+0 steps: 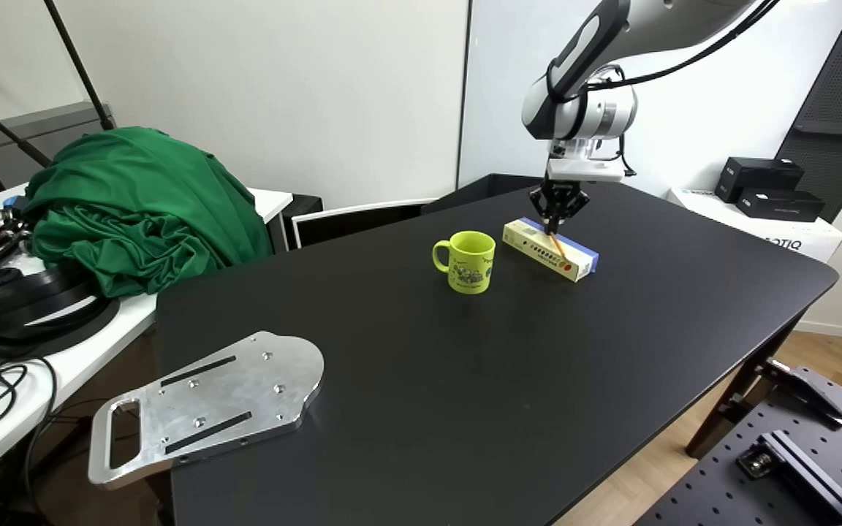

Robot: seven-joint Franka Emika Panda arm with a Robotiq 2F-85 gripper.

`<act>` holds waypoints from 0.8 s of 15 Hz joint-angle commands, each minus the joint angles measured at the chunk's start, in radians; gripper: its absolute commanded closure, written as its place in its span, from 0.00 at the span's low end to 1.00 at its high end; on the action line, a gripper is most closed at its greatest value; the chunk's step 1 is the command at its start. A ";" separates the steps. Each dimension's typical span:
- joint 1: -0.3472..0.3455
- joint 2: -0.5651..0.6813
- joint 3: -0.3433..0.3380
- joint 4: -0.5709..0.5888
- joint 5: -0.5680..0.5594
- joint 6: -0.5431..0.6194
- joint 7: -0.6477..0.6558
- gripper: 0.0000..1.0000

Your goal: Put the orange object into the mug, then on top of the box then back into the mug.

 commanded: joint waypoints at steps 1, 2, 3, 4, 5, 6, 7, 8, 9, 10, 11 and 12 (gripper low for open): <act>0.027 -0.004 -0.033 0.066 0.000 -0.113 0.154 0.98; 0.028 -0.009 -0.033 0.078 0.005 -0.144 0.179 0.98; 0.026 -0.019 -0.030 0.089 0.016 -0.183 0.202 0.98; 0.025 -0.030 -0.026 0.094 0.027 -0.208 0.222 0.98; 0.022 -0.039 -0.021 0.102 0.042 -0.233 0.239 0.98; 0.010 -0.054 -0.006 0.106 0.080 -0.267 0.250 0.98; -0.001 -0.065 0.007 0.111 0.123 -0.293 0.260 0.98; -0.005 -0.075 0.012 0.117 0.158 -0.327 0.278 0.98; -0.007 -0.084 0.018 0.120 0.194 -0.357 0.294 0.98; -0.008 -0.091 0.022 0.122 0.231 -0.384 0.312 0.98; -0.009 -0.092 0.026 0.131 0.262 -0.425 0.330 0.98; -0.004 -0.089 0.025 0.144 0.280 -0.474 0.364 0.98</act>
